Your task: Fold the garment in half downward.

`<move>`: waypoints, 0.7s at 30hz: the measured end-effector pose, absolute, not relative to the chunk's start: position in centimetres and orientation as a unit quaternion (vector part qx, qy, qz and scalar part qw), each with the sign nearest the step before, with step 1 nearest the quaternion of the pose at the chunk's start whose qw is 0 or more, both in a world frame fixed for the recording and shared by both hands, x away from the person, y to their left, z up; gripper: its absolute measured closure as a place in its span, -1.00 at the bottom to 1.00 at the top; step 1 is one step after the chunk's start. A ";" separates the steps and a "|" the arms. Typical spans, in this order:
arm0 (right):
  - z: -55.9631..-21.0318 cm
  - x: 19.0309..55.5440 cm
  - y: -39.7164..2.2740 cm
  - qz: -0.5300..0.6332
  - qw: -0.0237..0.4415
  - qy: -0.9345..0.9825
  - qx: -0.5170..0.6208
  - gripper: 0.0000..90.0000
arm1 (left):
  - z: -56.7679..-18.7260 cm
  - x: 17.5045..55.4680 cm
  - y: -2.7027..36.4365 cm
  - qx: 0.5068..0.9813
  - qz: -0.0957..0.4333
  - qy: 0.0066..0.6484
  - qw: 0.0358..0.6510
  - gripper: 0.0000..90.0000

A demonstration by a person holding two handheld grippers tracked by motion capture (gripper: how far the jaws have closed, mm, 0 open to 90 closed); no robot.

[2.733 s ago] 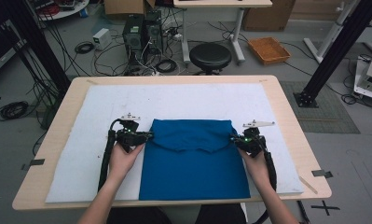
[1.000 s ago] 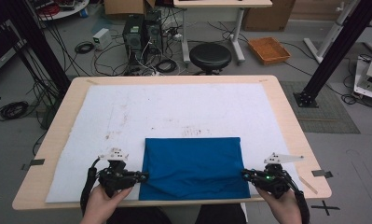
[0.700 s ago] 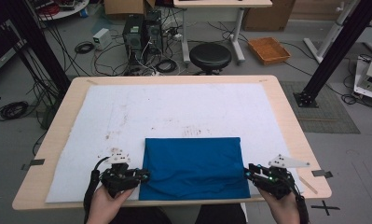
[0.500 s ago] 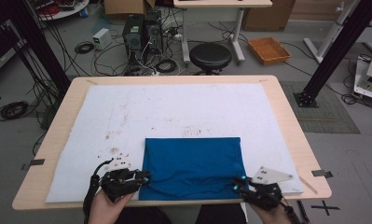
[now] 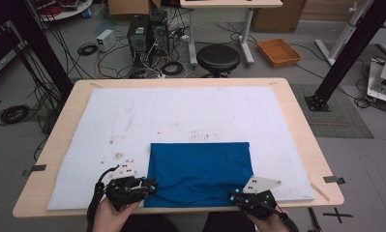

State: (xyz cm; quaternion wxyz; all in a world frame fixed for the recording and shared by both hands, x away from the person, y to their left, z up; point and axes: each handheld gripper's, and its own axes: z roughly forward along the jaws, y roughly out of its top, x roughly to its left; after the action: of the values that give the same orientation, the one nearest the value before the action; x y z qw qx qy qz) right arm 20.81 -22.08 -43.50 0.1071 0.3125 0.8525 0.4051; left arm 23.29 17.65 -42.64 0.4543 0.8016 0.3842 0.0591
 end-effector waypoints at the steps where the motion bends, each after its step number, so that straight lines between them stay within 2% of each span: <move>1: -43.3 20.6 -22.2 0.408 0.107 0.852 0.311 1.00 | -42.6 23.3 17.6 0.802 0.059 0.383 0.455 0.60; 4: -43.0 20.2 -22.2 0.417 0.111 0.848 0.307 1.00 | -42.6 23.2 17.4 0.804 0.056 0.378 0.455 0.60; 6: -43.2 20.4 -21.9 0.410 0.121 0.851 0.304 0.71 | -42.6 23.2 17.2 0.806 0.057 0.375 0.454 0.60; 9: -44.1 21.2 -21.4 0.396 0.109 0.858 0.307 0.61 | -42.6 23.1 17.0 0.806 0.054 0.373 0.455 0.60; 10: -44.4 21.4 -21.2 0.390 0.108 0.862 0.305 0.62 | -42.6 23.1 17.0 0.807 0.053 0.372 0.455 0.60; 12: -44.6 21.4 -21.0 0.382 0.115 0.866 0.301 0.80 | -42.6 23.1 17.1 0.807 0.054 0.373 0.454 0.60; 14: -44.4 21.4 -21.0 0.382 0.117 0.867 0.297 0.90 | -42.6 23.1 17.2 0.806 0.053 0.375 0.455 0.60; 21: -43.2 20.4 -21.6 0.412 0.104 0.854 0.300 0.92 | -42.5 23.1 17.3 0.805 0.051 0.373 0.459 0.60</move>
State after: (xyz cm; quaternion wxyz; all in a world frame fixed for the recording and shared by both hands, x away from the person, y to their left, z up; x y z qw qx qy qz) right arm 20.35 -21.59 -43.19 0.1041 0.2995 0.8542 0.4121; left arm 23.07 17.25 -42.55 0.4587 0.8048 0.3732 0.0510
